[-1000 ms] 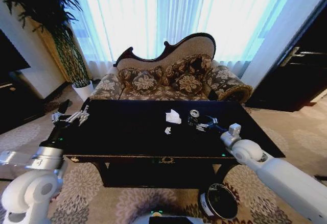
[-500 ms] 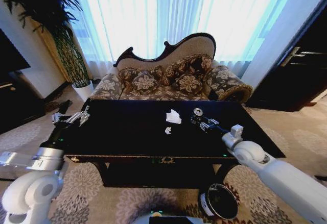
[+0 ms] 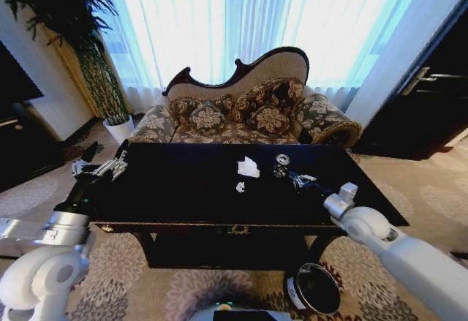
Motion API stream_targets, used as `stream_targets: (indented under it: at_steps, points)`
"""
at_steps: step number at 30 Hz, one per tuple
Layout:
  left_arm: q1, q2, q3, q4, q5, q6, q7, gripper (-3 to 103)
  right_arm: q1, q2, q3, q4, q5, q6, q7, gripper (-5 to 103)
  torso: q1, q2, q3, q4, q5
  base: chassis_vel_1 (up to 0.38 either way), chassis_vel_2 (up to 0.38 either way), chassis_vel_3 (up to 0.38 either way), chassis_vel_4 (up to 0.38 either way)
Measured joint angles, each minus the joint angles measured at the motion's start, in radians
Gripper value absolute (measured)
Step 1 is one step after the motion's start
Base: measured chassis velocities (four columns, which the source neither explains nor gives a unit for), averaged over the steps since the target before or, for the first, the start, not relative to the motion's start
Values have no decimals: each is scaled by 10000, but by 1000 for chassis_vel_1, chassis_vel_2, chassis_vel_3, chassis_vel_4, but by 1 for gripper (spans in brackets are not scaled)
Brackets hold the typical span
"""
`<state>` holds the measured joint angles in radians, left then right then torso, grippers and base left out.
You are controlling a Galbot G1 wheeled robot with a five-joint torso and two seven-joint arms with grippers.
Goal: Move to the front of the table and place the trash on the table into the trash bin.
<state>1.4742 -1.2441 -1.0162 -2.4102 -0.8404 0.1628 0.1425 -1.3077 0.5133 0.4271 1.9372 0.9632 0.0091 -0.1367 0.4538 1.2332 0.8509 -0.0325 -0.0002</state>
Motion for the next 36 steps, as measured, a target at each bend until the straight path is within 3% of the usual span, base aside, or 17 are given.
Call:
stream_targets:
  at_steps: [5, 7, 9, 13, 15, 18, 22, 30, 33, 36]
  points:
    - [-52, -16, 113, -24, 28, 22, 0, 100, -415, 76, 315, 395, -114, -165, 436, -1, 1, -1, 0, 0, 0, 0, 0, 0, 0]
    - [-40, -14, 78, -26, 30, 24, 0, 100, -696, 104, 512, 913, -76, -379, 810, 9, 1, 0, 0, -1, -1, 0, 0, 0, 0]
    - [-24, -7, 41, -27, 27, 25, 0, 100, -792, 123, 565, 1153, -52, -449, 957, 9, 1, 0, 0, 0, 0, 0, 0, 0, 0]
    - [32, 0, -117, -45, -20, 20, -2, 100, -1043, 304, 672, 2171, -59, -761, 1609, 31, 0, 0, 0, 1, -1, 0, 0, 0, 0]
    - [48, -6, -143, -48, -29, 16, -2, 100, -1113, 346, 703, 2353, -97, -830, 1697, 31, 1, 0, 0, 1, -1, 0, 0, 0, 0]
    - [107, -20, -251, -62, -51, 3, -3, 100, -1377, 444, 839, 2914, -289, -1018, 2018, 47, 1, 0, 0, 1, -1, 0, 0, 0, 0]
    - [112, -23, -311, -96, -97, -1, -3, 100, -1551, 453, 912, 3240, -505, -1348, 2625, 58, 0, 0, -1, 0, -1, 0, 0, 0, 0]
    - [144, -179, -258, -178, -20, -15, -4, 100, -1356, 289, 420, 3365, -395, -785, 1945, 90, 0, 0, -1, 0, 0, 0, 0, 0, 0]
    - [163, -222, -251, -238, -9, -17, -5, 100, -975, 103, 41, 3249, -335, -742, 1823, 99, 0, 0, 0, 1, 0, 0, 0, 0, 0]
    - [206, -242, -293, -283, -7, -19, -5, 100, -571, -89, -237, 3062, -260, -739, 1711, 100, 0, 0, 0, 2, 0, 0, 0, 0, 0]
